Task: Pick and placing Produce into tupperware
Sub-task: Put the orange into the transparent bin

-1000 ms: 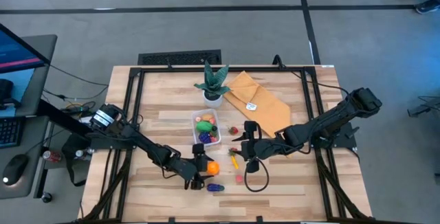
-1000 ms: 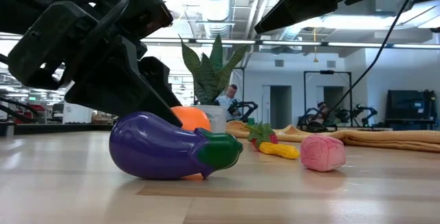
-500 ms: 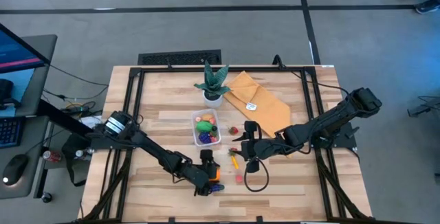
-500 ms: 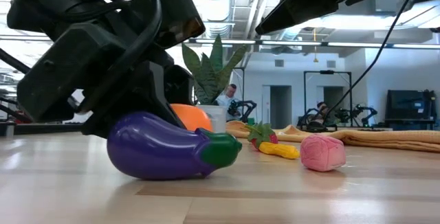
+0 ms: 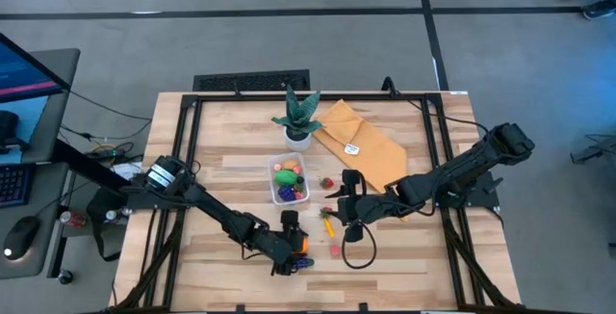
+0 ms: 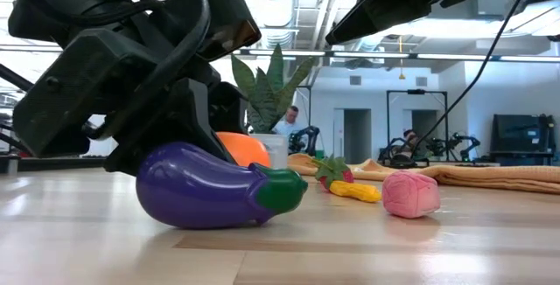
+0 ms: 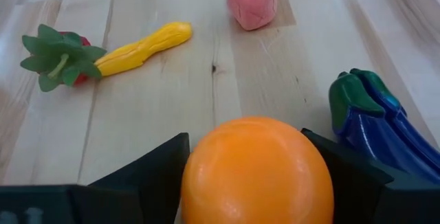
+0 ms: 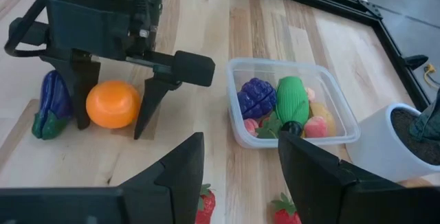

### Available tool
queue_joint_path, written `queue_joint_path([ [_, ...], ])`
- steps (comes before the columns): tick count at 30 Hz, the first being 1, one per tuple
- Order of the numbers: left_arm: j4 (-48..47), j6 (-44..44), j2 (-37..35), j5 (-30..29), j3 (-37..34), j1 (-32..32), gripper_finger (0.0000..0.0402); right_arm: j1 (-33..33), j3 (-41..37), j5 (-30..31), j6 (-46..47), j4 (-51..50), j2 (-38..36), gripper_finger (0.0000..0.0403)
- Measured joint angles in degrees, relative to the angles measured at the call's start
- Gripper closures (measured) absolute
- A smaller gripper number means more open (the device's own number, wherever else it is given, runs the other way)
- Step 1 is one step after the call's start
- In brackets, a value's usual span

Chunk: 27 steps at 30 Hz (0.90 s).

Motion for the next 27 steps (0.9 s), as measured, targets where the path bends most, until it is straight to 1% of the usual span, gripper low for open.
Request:
queue_joint_path([
  [4, 0.0, 0.5, 0.0, 0.2, 0.0, 0.0, 0.0169, 0.0, 0.0, 0.0, 0.0, 0.0, 0.0, 0.0225],
  [6, 0.0, 0.7, 0.0, 0.2, 0.0, 0.0, 0.0175, 0.0, 0.0, 0.0, 0.0, 0.0, 0.0, 0.0225],
  [9, 0.0, 0.9, 0.0, 0.2, 0.0, 0.0, 0.0174, 0.0, 0.0, 0.0, 0.0, 0.0, 0.0, 0.0225],
  [13, 0.1, 1.0, 0.1, 0.0, -0.1, 0.0, 0.0157, 0.0, 0.0, 0.0, 0.4, -0.1, 0.0, 0.0226],
  [16, 0.5, 1.6, 0.1, -0.1, -0.1, 0.0, 0.0154, 0.0, 0.0, 0.0, 0.4, -0.1, 0.0, 0.0227],
  [23, -1.5, 3.3, -2.4, -1.0, -0.3, 0.1, 0.0177, 0.0, 0.0, 0.0, 0.4, -0.1, 0.0, 0.0225],
  [27, -4.0, 3.5, -4.9, -3.2, -0.3, 0.0, 0.0174, 0.0, 0.0, 0.0, 0.4, -0.1, 0.0, 0.0227],
])
